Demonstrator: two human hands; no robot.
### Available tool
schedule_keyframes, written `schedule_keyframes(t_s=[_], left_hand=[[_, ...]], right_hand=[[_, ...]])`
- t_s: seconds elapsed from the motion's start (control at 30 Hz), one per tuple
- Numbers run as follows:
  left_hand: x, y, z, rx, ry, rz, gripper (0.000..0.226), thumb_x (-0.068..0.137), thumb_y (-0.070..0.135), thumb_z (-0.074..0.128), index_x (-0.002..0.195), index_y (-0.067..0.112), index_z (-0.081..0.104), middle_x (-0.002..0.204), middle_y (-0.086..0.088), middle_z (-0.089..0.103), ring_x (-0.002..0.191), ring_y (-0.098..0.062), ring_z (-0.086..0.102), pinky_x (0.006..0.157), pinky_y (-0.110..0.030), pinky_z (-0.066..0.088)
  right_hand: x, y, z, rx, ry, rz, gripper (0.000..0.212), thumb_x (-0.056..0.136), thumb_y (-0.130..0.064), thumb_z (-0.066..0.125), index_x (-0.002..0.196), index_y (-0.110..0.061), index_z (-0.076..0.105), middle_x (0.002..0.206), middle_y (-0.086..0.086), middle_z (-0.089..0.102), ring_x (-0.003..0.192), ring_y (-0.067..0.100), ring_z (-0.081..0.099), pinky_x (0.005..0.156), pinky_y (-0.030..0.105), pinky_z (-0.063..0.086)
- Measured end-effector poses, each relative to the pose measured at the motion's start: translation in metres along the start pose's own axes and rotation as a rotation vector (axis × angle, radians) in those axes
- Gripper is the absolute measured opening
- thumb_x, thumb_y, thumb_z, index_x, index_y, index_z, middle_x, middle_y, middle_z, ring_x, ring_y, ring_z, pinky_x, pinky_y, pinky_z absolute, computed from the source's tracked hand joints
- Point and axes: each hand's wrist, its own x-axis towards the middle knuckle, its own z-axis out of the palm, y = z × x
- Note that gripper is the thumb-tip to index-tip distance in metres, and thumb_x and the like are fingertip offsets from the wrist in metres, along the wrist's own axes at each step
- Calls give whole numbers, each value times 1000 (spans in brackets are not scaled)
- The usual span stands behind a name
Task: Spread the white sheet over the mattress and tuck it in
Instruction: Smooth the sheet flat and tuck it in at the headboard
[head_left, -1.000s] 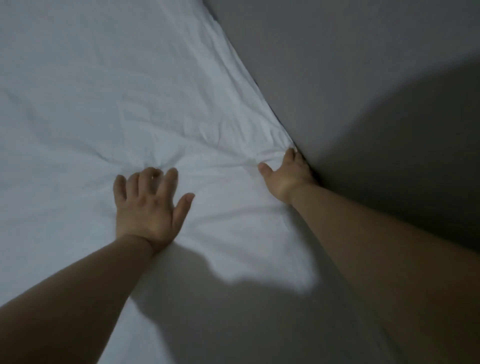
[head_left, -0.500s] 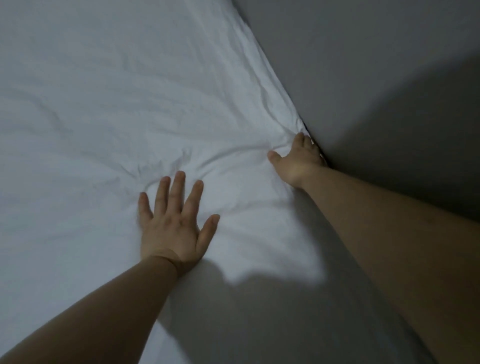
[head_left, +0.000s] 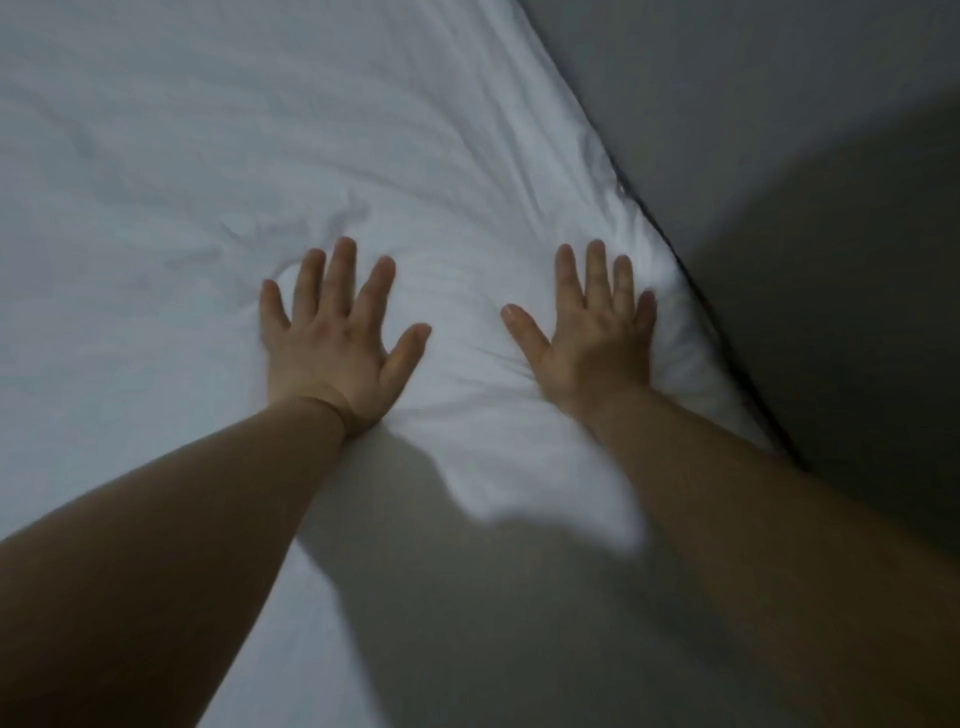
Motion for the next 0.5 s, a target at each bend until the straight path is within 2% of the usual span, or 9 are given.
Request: schedule_keyframes(t_s=[0.07, 0.17, 0.23, 0.3, 0.33, 0.4, 0.47, 0.5], left_hand=[[-3, 0, -3, 13, -27, -12, 75, 86, 70, 9, 151, 33, 10, 161, -1, 0, 148, -27, -1, 116, -57, 3], [-51, 2, -16, -22, -124, -62, 76, 88, 69, 9, 153, 30, 7, 161, -1, -3, 148, -30, -4, 116, -58, 2], [-114, 0, -23, -1, -241, -103, 77, 87, 70, 7, 153, 30, 4, 161, -3, -5, 148, -31, -6, 115, -59, 2], [-171, 1, -29, 33, -314, -110, 85, 81, 73, 2, 153, 28, 6, 161, -6, -3, 147, -32, -4, 115, -60, 4], [-186, 7, -34, 11, -308, -98, 89, 77, 74, 0, 152, 27, 10, 161, -8, 0, 147, -33, -2, 115, -60, 4], [-188, 28, -38, -64, -196, -29, 89, 75, 76, 1, 151, 30, 11, 161, -7, 0, 147, -32, -1, 114, -60, 1], [-178, 50, -29, -51, -164, 120, 82, 80, 78, 7, 151, 37, -4, 160, -2, -14, 147, -31, -12, 113, -60, -5], [-181, 56, -18, -6, -201, 168, 81, 81, 79, 7, 149, 39, -10, 159, 1, -20, 146, -32, -18, 113, -61, -7]], right_hand=[[-58, 39, 7, 8, -46, 93, 90, 82, -78, 18, 153, -26, 0, 161, 5, -4, 148, 27, -2, 117, 50, 4], [-156, 97, 1, -86, -176, 330, 93, 78, -79, 8, 152, -24, -8, 161, 6, -4, 147, 30, 4, 117, 50, 12], [-217, 118, -8, -114, -252, 470, 88, 85, -73, 13, 152, -21, -11, 161, 9, -2, 146, 31, 8, 116, 50, 17], [-246, 117, -15, -128, -256, 537, 86, 88, -68, 21, 153, -18, -6, 160, 13, 1, 146, 33, 7, 116, 50, 18], [-245, 106, -16, -85, -219, 510, 85, 89, -66, 25, 153, -17, -3, 160, 14, 0, 147, 33, 5, 117, 51, 15], [-220, 75, -12, -2, -78, 325, 82, 90, -64, 33, 153, -21, 1, 161, 11, -2, 148, 33, 0, 117, 53, 9], [-193, 57, -7, 29, -72, 199, 83, 88, -68, 33, 153, -27, 2, 161, 5, -2, 147, 33, -1, 115, 56, 6], [-196, 63, 3, 23, -115, 239, 86, 85, -73, 29, 152, -29, -1, 161, 3, -5, 147, 33, -4, 115, 57, 3]])
